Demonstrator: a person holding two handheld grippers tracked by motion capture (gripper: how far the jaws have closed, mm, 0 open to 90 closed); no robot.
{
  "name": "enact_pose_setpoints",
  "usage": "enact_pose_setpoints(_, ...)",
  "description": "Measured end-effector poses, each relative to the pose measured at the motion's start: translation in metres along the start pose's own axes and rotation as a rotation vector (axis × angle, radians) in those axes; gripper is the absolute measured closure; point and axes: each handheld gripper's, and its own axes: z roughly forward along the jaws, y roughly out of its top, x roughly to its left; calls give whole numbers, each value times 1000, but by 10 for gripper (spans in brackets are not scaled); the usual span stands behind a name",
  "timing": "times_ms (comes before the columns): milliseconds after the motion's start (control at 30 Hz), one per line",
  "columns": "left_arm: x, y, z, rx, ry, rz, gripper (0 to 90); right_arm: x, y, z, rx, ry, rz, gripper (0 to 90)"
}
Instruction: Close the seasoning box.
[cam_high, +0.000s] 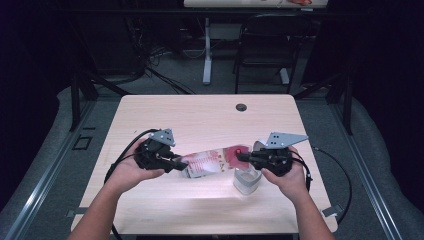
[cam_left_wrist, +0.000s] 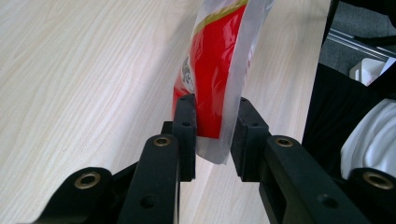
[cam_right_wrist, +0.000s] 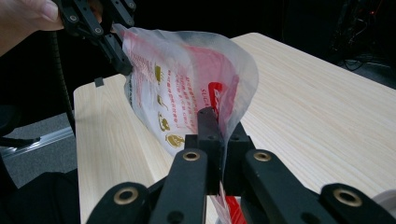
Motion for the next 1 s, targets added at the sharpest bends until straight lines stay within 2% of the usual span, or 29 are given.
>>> enact_pose_setpoints(700, -1, 15, -8, -23, 6, 21, 748, -5, -5, -7, -4, -20, 19, 895)
enact_pose_setpoints(1000, -1, 16, -8, -27, 3, 20, 750, -5, -5, -7, 2, -28, 14, 894)
